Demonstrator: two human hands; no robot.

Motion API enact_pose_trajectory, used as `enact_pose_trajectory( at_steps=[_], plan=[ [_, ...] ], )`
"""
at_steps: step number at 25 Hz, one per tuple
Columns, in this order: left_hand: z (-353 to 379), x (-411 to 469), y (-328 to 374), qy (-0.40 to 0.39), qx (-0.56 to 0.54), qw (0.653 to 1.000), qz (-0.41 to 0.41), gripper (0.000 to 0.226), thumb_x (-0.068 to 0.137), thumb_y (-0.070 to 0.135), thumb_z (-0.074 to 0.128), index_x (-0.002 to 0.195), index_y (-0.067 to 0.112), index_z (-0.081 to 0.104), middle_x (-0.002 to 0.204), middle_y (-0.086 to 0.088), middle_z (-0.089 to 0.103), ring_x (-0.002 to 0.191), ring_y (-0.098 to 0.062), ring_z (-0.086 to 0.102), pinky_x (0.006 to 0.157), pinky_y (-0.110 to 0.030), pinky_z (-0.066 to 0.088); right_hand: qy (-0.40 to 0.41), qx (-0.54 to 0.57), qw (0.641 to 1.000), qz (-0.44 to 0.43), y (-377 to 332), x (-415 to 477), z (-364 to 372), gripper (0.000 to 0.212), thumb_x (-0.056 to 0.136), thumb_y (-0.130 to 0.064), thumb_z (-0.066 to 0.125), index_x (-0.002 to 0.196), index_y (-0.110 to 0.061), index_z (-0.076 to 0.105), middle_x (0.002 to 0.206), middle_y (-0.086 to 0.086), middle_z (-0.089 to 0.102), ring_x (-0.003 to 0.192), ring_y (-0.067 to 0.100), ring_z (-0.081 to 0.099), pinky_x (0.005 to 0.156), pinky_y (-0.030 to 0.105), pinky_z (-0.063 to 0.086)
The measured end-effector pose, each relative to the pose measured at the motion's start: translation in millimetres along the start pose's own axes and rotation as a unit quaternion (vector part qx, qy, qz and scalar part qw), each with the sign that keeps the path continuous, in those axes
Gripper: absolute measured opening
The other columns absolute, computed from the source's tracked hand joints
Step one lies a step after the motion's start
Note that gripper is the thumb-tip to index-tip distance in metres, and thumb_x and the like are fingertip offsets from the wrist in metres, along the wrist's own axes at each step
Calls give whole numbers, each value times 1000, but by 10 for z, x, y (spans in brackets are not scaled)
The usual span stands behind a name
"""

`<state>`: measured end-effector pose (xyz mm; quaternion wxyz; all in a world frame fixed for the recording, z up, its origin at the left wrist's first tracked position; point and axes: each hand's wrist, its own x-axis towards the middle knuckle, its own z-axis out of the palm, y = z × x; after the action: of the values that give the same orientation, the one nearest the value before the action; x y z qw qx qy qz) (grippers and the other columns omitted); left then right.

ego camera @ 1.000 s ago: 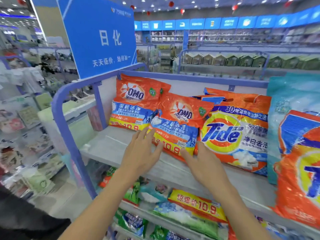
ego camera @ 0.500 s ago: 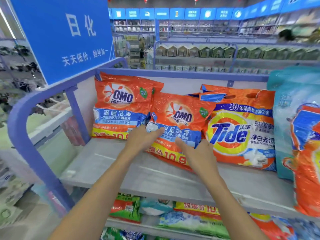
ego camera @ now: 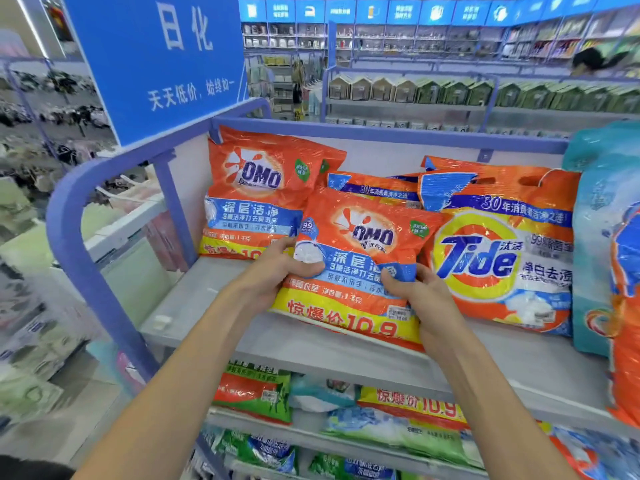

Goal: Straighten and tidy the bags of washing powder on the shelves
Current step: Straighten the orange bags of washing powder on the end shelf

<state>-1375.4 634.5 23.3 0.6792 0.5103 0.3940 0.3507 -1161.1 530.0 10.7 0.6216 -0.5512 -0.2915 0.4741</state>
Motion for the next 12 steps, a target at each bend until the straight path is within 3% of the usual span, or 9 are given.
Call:
enact_pose_trajectory(
  at_steps=[2,5,8,10,12],
  plan=[
    [-3,-66,-7,-18,-9,1000,-12,57,61,3,81,116,15,69,108,-15,77,89,-34,75,73,-44,63,-22,20,1000,9,-16,-18,-23,40,80,-4,81,117,-11,68,101,9,79,86,27,77,76,40,63],
    [47,-123,66,-36,-12,998,-48,55,60,2,82,114,9,72,105,-17,78,83,-32,76,70,-42,64,-44,35,998,12,-18,-24,-55,46,78,1,79,121,-12,69,109,12,77,95,32,76,80,46,63],
    [179,-149,108,-37,-16,999,-33,37,73,8,84,108,12,70,104,-16,78,87,-31,77,71,-42,65,-46,45,998,-17,-97,-60,-147,57,69,2,79,124,-10,67,108,12,77,96,34,75,75,45,63],
    [260,-151,101,-15,-25,1000,-5,33,80,8,80,111,10,67,107,-17,78,94,-33,76,77,-44,64,-55,18,997,-53,-210,-90,-195,58,66,-15,84,121,-12,67,103,10,79,91,30,77,71,41,63],
    [274,-143,79,17,-40,999,23,38,76,7,83,110,8,66,102,-16,78,89,-31,77,74,-42,64,-68,-14,996,-52,-294,-90,-159,65,66,-39,84,123,-16,64,102,4,80,90,25,77,76,43,63]
  ],
)
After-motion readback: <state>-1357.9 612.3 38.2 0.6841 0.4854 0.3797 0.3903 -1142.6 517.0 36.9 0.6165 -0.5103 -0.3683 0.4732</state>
